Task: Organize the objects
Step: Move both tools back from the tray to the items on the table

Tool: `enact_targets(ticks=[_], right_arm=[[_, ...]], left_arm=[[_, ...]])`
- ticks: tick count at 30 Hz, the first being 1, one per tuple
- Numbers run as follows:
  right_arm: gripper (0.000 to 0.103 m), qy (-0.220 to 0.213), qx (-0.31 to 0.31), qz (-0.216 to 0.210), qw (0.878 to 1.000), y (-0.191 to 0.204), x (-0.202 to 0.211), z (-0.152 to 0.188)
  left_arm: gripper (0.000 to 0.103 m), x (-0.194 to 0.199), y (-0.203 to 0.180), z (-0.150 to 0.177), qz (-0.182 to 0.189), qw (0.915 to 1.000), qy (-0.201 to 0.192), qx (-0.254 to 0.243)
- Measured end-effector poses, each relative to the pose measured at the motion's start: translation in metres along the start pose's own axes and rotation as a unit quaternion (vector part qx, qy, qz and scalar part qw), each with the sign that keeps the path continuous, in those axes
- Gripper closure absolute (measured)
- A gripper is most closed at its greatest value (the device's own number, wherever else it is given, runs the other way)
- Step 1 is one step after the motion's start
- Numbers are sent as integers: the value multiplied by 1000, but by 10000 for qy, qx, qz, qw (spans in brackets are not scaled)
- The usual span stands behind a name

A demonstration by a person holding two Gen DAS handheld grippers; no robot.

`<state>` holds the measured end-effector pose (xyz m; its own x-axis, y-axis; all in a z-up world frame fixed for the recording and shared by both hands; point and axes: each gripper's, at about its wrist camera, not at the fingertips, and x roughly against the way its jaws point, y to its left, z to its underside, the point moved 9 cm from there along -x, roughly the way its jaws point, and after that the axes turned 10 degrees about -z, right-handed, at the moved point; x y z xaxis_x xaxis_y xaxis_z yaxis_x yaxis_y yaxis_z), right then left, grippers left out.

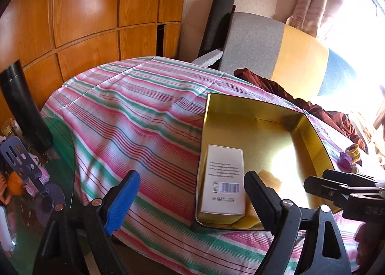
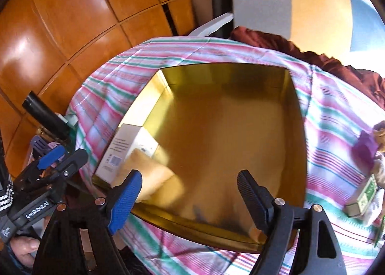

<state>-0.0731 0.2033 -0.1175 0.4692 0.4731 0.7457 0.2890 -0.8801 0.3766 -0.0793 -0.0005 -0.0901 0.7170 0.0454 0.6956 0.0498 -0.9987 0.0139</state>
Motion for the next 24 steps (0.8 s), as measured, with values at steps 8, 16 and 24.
enact_targets(ticks=[8, 16, 24], right_arm=[[20, -361, -164, 569, 9976, -44, 41, 4], [20, -666, -515, 1248, 9886, -112, 94, 10], [20, -953, -942, 2051, 9695, -198, 159, 17]], left_arm=[[13, 16, -27, -6, 130, 9992, -166, -332], [11, 30, -68, -9, 320, 9957, -325, -801], [11, 40, -115, -8, 534, 9893, -395, -1300]])
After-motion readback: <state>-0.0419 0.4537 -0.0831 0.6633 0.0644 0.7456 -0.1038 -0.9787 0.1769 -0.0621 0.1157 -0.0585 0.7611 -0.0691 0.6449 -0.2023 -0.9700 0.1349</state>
